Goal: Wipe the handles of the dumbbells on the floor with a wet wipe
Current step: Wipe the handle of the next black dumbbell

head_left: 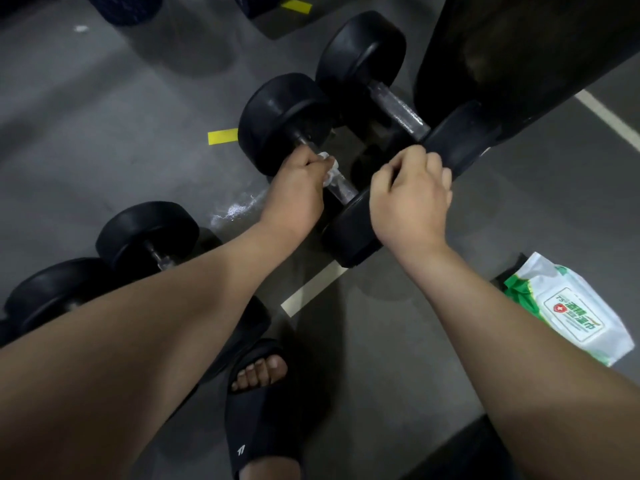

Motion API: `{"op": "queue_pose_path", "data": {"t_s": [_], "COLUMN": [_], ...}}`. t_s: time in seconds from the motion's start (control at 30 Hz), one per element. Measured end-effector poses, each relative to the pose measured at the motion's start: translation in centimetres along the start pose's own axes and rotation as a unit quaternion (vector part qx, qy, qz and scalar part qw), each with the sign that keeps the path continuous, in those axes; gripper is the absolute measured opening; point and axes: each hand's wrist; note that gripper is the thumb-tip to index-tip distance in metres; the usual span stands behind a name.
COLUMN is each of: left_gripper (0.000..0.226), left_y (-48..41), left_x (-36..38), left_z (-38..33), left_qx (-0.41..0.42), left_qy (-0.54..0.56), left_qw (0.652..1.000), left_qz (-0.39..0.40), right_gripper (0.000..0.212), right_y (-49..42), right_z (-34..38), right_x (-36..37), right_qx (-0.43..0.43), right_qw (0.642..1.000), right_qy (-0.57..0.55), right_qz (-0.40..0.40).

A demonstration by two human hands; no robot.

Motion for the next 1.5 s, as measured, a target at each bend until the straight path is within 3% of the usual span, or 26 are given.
{"op": "queue_pose_path", "data": {"t_s": [0.07, 0.13, 0.23, 0.37, 0.4, 0.53, 0.57, 0.67, 0.77, 0.9, 1.1, 1.17, 1.23, 1.33, 1.5], "left_gripper": [0.025, 0.021, 0.016, 0.03, 0.03, 0.03, 0.032, 0.038, 0.039, 0.047, 0.065, 0.065, 0.056, 0.051, 0.042], "left_y": [0.5, 1.5, 0.9, -0.4, -0.3, 0.4, 0.1, -1.3, -1.1, 0.9, -0.7, 0.0, 0.8, 0.0, -3.4], "left_x": [-0.3, -0.4, -0.5, -0.7, -0.8, -0.6, -0.9, -1.4, -0.7, -0.4, -1.4, -0.8, -0.6, -0.9, -1.9], "left_z": [0.1, -0.3, 0.4, 1.7, 1.3, 1.0, 1.5, 3.2, 3.1, 1.9, 1.0, 1.0, 0.9, 0.3, -0.3], "left_qx": [-0.003, 0.04, 0.107, 0.02, 0.037, 0.238, 0.252, 0.15, 0.054, 0.151, -0.027, -0.02, 0.047, 0.118, 0.002], "left_qy": [-0.01, 0.001, 0.01, -0.037, -0.037, -0.017, -0.023, -0.101, -0.073, -0.083, -0.15, -0.113, -0.062, -0.096, -0.166], "left_qw": [0.999, 0.996, 0.991, 0.998, 0.998, 0.964, 0.961, 0.982, 0.995, 0.976, 0.982, 0.988, 0.99, 0.978, 0.974], "left_qz": [0.045, 0.081, 0.082, 0.036, 0.034, 0.112, 0.113, 0.056, 0.043, 0.133, 0.109, 0.104, 0.12, 0.144, 0.156], "right_gripper": [0.011, 0.011, 0.009, 0.01, 0.011, 0.012, 0.012, 0.014, 0.015, 0.014, 0.014, 0.013, 0.014, 0.015, 0.013], "right_y": [0.1, 0.0, 0.1, 0.0, 0.0, 0.0, 0.0, -0.1, -0.1, -0.1, -0.1, -0.1, -0.1, -0.1, 0.0], "right_z": [0.0, 0.0, 0.0, 0.0, 0.0, -0.2, -0.2, -0.2, -0.2, -0.3, -0.2, -0.2, -0.1, -0.1, 0.0], "right_x": [0.4, 0.7, 0.8, 1.0, 1.0, 1.1, 1.1, 1.1, 1.2, 1.2, 1.0, 1.0, 1.0, 1.0, 0.9], "right_qx": [-0.006, -0.008, -0.012, -0.006, -0.004, -0.002, -0.003, 0.0, 0.005, 0.006, 0.013, 0.013, 0.013, 0.012, 0.01], "right_qw": [1.0, 0.999, 0.999, 0.999, 0.999, 0.999, 0.999, 0.999, 0.999, 0.999, 0.999, 0.999, 0.999, 0.999, 0.999], "right_qy": [0.002, -0.003, 0.0, 0.001, 0.0, 0.0, -0.001, -0.006, -0.01, -0.011, -0.011, -0.011, -0.011, -0.013, -0.018], "right_qz": [-0.017, -0.031, -0.047, -0.046, -0.046, -0.046, -0.044, -0.033, -0.038, -0.037, -0.031, -0.031, -0.031, -0.032, -0.033]}}
Point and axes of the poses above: each hand's wrist, its own y-axis away from the middle knuckle, its own x-axis out of the palm, z = x × y
